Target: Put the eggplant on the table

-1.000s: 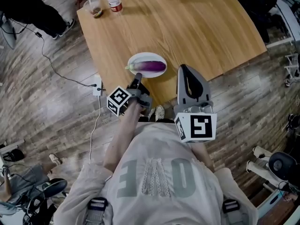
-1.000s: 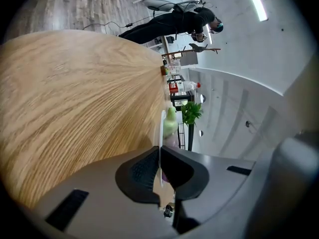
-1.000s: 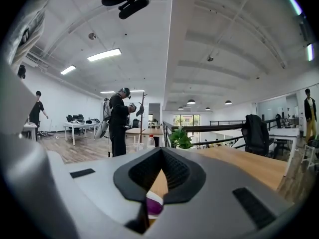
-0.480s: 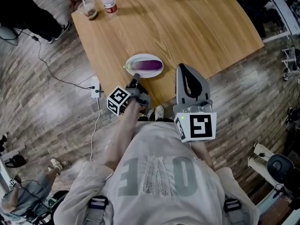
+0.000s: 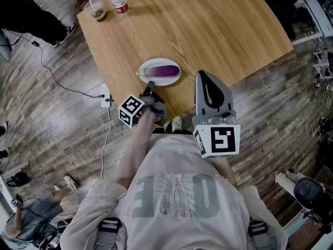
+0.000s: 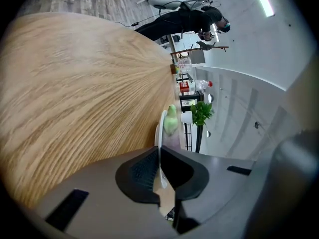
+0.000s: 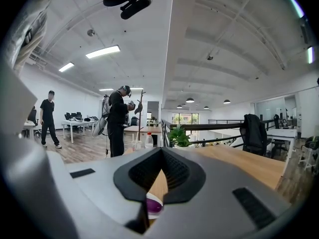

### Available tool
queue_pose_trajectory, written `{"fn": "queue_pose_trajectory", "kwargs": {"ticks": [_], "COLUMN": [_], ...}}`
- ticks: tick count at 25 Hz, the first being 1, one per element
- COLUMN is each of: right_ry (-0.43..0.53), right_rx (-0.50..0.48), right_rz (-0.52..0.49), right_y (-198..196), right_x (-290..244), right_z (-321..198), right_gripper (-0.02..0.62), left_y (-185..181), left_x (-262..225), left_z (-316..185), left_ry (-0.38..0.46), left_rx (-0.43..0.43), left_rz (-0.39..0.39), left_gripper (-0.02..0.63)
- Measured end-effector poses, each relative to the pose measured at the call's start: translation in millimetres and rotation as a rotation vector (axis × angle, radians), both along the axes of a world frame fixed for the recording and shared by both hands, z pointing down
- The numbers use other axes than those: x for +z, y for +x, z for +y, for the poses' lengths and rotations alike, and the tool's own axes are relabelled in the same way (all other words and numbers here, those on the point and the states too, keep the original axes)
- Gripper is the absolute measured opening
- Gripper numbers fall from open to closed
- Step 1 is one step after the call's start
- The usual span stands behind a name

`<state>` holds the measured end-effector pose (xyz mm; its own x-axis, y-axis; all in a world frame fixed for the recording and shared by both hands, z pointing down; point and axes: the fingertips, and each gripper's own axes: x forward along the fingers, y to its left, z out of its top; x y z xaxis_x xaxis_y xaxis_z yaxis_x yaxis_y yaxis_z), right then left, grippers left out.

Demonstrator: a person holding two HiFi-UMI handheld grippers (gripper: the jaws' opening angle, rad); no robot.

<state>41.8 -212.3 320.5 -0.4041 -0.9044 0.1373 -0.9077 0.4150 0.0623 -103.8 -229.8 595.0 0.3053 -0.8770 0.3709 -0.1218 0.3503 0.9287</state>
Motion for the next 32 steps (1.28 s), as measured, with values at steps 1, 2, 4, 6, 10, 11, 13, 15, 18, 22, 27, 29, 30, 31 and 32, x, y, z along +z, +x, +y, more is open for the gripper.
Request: {"fn": "queue_pose_trajectory", "kwargs": {"ticks": [1,2,4,6,10,11,13,15,18,22,27,29,30,31,32], "right_ry": [-0.001,-0.001,-0.001,-0.002,-0.002,-0.003,-0.006,-0.008,-0.008,-0.005,0.005,0.005,0.004,0.003,0.003], "right_rx": [0.001,0.002,0.003,0.003,0.007,0.009,0.015,0.019,0.021,0.018,0.018,0.023,0.025,0.028,0.031], "right_rz": [-0.001,-0.002,-0.004,-0.005,-0.004,-0.003,-0.002,0.000,0.000,-0.001,-0.008,-0.010,-0.012,-0.013,-0.015], "right_y": [0.6,0.9,1.0,1.1,2.1,2.8,4.6,5.8,7.2,7.8,9.6,10.9,11.4,11.8,12.3], "right_x": [0.3,0.3,-0.1,-0.7,-0.7,-0.8,-0.8,-0.7,0.0,0.3,-1.7,-1.3,-0.9,-0.4,-0.3], "right_z": [-0.1,-0.3,-1.0,-1.4,-1.2,-1.4,-2.0,-2.4,-1.8,-0.3,3.4,3.8,3.6,3.2,3.0], "right_gripper": [0.018,0.018,0.018,0.018,0.018,0.018,0.018,0.018,0.018,0.018,0.018,0.018,0.018,0.018,0.018], "left_y": [0.2,0.4,0.3,0.1,-0.6,-0.6,-0.7,-1.6,-1.0,0.8,2.4,2.8,2.4,1.6,0.5], "left_x": [1.4,2.6,3.8,4.4,8.2,8.6,8.7,8.3,8.4,9.2,10.1,10.8,11.1,11.0,10.5], "left_z": [0.6,1.1,1.8,2.2,2.9,2.9,2.9,2.4,1.4,0.4,1.2,2.1,2.5,2.7,2.9], "left_ry": [-0.008,-0.016,-0.028,-0.039,-0.060,-0.065,-0.073,-0.077,-0.082,-0.087,-0.110,-0.124,-0.129,-0.134,-0.137], "left_rx": [-0.001,-0.002,-0.002,-0.004,-0.010,-0.012,-0.015,-0.020,-0.022,-0.020,-0.013,-0.009,-0.009,-0.012,-0.016], "left_rz": [0.001,0.001,-0.001,-0.003,-0.011,-0.012,-0.017,-0.027,-0.041,-0.048,-0.070,-0.073,-0.074,-0.076,-0.081], "left_gripper": [0.018,0.018,0.018,0.018,0.018,0.018,0.018,0.018,0.018,0.020,0.021,0.021,0.021,0.026,0.040]}}
